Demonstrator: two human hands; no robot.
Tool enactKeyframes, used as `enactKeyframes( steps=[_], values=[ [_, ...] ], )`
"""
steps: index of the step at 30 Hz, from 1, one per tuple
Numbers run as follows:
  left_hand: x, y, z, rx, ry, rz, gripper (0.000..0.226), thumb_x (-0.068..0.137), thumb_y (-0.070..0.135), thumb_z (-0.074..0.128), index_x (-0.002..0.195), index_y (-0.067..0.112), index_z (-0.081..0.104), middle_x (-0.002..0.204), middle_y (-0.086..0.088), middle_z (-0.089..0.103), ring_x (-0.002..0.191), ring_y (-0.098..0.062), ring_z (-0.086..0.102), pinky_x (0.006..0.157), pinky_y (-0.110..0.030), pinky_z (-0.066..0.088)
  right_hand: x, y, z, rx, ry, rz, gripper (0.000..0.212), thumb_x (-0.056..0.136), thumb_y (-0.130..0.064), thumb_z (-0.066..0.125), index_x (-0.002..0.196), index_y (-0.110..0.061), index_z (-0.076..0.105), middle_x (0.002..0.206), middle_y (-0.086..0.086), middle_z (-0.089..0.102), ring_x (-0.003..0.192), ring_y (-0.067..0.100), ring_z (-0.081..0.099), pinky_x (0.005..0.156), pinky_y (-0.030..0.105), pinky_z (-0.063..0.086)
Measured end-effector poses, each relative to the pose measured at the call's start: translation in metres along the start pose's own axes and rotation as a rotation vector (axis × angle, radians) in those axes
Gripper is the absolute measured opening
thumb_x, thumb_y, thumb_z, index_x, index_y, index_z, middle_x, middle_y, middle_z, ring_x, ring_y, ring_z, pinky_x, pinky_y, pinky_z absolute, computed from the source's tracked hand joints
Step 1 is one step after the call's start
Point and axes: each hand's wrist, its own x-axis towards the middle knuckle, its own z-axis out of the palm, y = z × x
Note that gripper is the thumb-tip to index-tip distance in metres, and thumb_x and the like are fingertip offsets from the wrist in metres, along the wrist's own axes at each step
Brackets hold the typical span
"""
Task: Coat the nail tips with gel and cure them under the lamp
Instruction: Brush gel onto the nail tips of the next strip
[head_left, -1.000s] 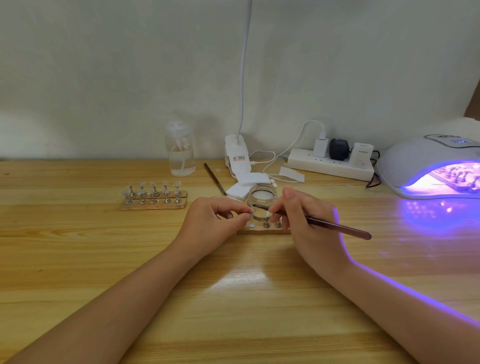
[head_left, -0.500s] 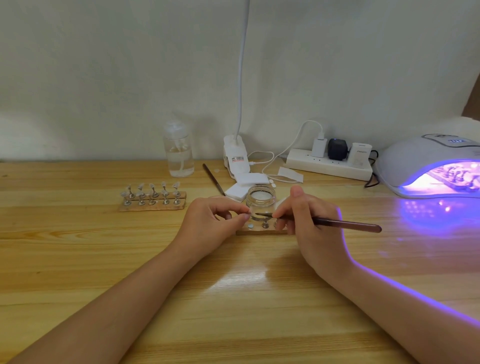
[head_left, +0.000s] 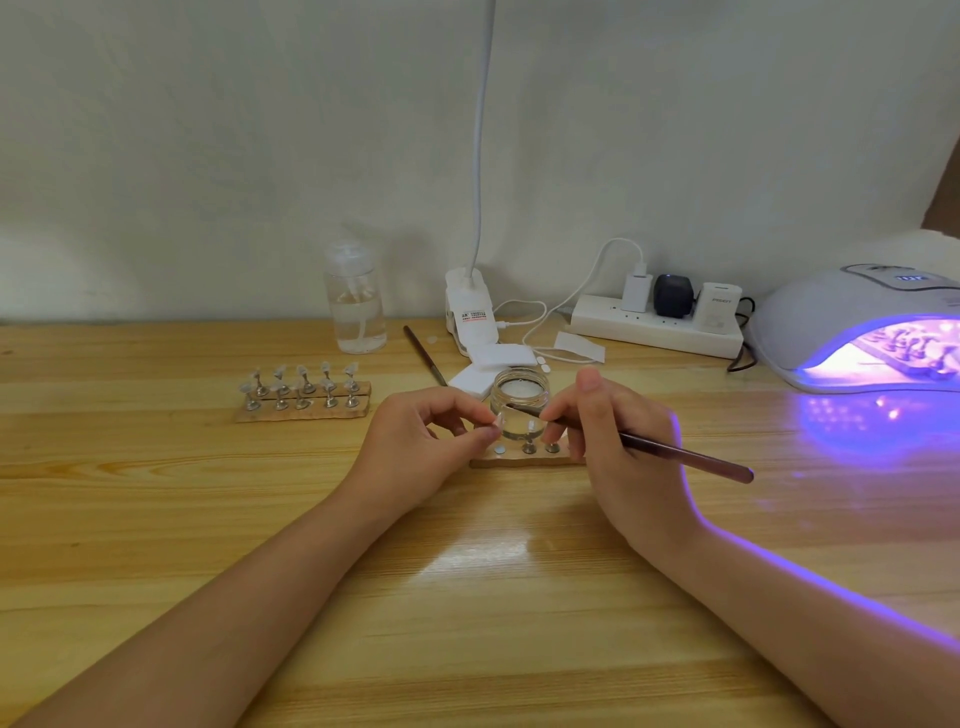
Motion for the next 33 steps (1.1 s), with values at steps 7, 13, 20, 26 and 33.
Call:
enactKeyframes(
  steps=[7, 13, 20, 26, 33],
  values=[
    [0.0001, -0.0014, -0.0004, 0.015, 0.004, 0.002, 0.018, 0.070, 0.009, 0.075, 0.065, 0.025, 0.068, 0.065, 0.024, 0.065, 0.058, 0.003, 0.051, 0.050, -0.006, 0.036, 0.0000, 0.0009, 0.0004, -0.006, -0.004, -0.001, 0.038, 0.091, -0.030, 0.038, 0.066, -0.016, 0.063, 0.054, -0.006, 0.059, 0.048, 0.000, 0.053, 0.050, 0.011, 0.039],
    [0.0010, -0.0018, -0.0002, 0.022, 0.005, 0.008, 0.018, 0.070, 0.009, 0.076, 0.065, 0.025, 0.068, 0.065, 0.024, 0.065, 0.058, 0.003, 0.051, 0.051, -0.007, 0.037, -0.0007, 0.0024, 0.0006, 0.006, -0.018, -0.022, 0.036, 0.092, -0.027, 0.039, 0.066, -0.017, 0.063, 0.054, -0.006, 0.060, 0.048, -0.001, 0.054, 0.050, 0.009, 0.039],
    [0.0010, -0.0019, -0.0001, 0.015, 0.011, 0.004, 0.022, 0.069, 0.007, 0.076, 0.063, 0.026, 0.068, 0.062, 0.022, 0.065, 0.057, 0.002, 0.050, 0.050, -0.006, 0.036, -0.0020, 0.0018, 0.0008, 0.015, -0.057, 0.008, 0.042, 0.090, -0.038, 0.041, 0.063, -0.016, 0.063, 0.054, -0.002, 0.060, 0.049, 0.000, 0.054, 0.053, 0.008, 0.038],
    [0.0013, -0.0011, 0.0000, 0.012, 0.011, -0.009, 0.015, 0.069, 0.008, 0.076, 0.065, 0.021, 0.070, 0.065, 0.016, 0.066, 0.058, 0.000, 0.050, 0.052, -0.006, 0.037, -0.0016, 0.0016, 0.0002, 0.090, -0.026, 0.047, 0.045, 0.089, -0.031, 0.042, 0.055, -0.010, 0.062, 0.048, 0.001, 0.057, 0.044, 0.003, 0.051, 0.049, 0.012, 0.038],
    [0.0013, -0.0004, 0.0001, 0.015, 0.010, -0.016, 0.016, 0.070, 0.009, 0.076, 0.065, 0.022, 0.070, 0.060, 0.021, 0.064, 0.057, -0.001, 0.050, 0.052, -0.006, 0.037, -0.0008, 0.0036, 0.0011, -0.001, -0.055, 0.011, 0.037, 0.090, -0.034, 0.041, 0.067, -0.016, 0.064, 0.056, -0.003, 0.061, 0.050, 0.000, 0.055, 0.053, 0.008, 0.039]
  ],
)
